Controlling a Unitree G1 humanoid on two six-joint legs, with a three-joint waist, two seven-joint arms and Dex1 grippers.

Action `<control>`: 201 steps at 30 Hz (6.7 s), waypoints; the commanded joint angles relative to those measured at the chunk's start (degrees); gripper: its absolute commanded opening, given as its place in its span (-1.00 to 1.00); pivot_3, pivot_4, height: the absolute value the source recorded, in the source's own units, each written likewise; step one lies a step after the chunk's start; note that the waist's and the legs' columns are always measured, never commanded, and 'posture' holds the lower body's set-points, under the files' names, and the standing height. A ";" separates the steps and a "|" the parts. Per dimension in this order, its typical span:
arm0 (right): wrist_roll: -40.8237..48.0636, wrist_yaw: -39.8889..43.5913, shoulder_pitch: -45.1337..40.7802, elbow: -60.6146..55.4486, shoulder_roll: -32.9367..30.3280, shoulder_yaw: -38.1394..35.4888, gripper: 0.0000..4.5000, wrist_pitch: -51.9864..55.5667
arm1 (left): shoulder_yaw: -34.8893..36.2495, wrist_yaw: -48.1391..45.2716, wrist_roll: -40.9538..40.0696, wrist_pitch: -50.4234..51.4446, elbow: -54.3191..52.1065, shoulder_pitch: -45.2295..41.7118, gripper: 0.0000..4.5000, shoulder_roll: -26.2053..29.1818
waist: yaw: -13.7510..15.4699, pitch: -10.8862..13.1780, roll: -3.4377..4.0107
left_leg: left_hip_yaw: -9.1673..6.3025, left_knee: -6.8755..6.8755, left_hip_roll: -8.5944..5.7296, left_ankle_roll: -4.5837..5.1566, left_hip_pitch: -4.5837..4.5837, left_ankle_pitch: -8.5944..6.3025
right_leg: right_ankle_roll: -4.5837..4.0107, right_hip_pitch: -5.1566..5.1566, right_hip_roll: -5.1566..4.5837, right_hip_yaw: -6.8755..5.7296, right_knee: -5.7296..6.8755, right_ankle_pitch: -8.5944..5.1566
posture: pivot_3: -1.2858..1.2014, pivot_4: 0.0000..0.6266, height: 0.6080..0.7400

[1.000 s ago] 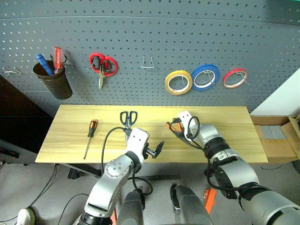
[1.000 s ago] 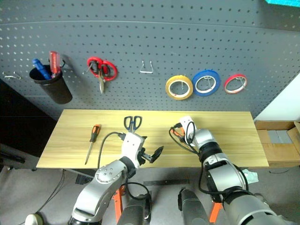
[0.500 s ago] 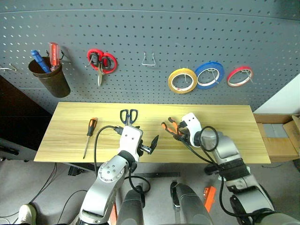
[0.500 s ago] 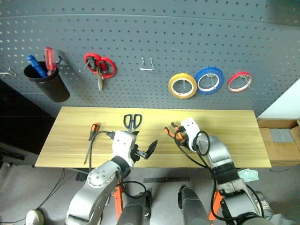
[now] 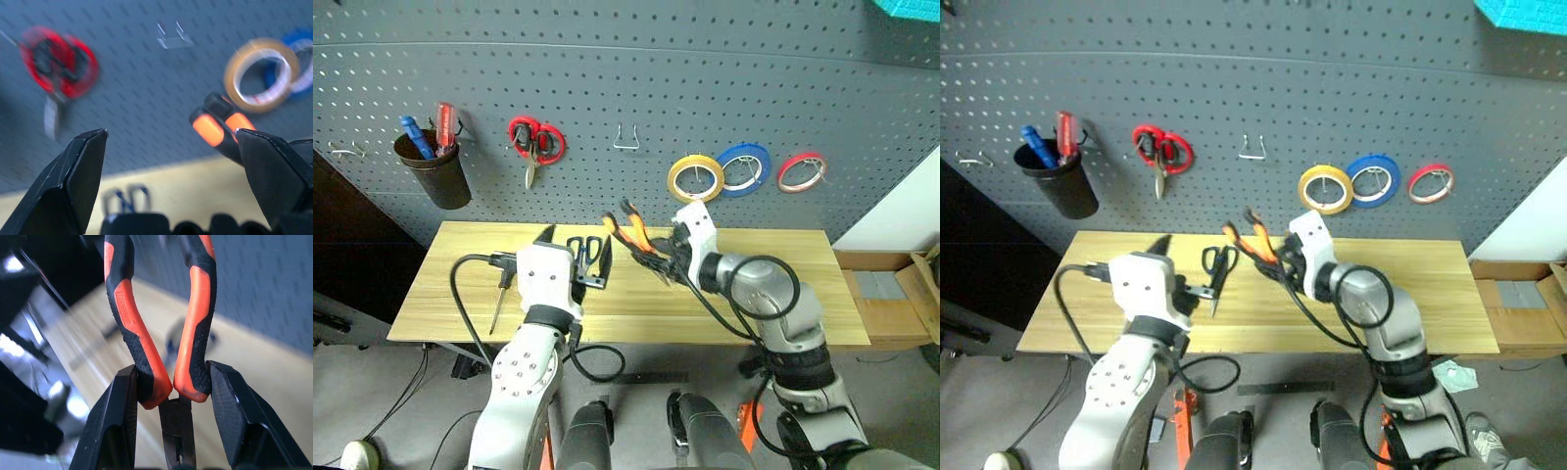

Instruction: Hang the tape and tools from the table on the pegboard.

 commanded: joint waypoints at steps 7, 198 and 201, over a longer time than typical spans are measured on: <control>-3.83 -8.97 -18.44 26.41 7.92 -4.00 -0.23 -27.95 | 4.65 -1.44 -0.62 -3.94 7.93 -7.73 1.00 0.62 | 0.67 -1.71 -0.31 | 0.15 0.02 0.00 -0.01 0.14 0.03 | -0.14 0.10 0.01 0.08 0.03 0.11 | 0.13 -0.78 1.00; -3.46 20.57 2.33 10.19 -17.82 8.06 1.00 -28.03 | 2.13 -8.98 0.62 17.92 65.00 -32.79 1.00 8.42 | -0.32 7.04 0.25 | -0.15 -0.16 0.04 0.30 0.72 0.25 | -0.09 0.70 -0.31 -0.06 0.04 -0.01 | 0.03 0.18 1.00; -3.43 20.50 2.22 10.32 -17.80 8.11 1.00 -28.12 | 2.00 -9.33 0.48 18.10 64.42 -32.27 1.00 8.57 | -0.38 7.05 0.27 | -0.15 -0.18 0.05 0.30 0.72 0.25 | -0.09 0.69 -0.32 -0.05 0.03 -0.02 | 0.03 0.18 1.00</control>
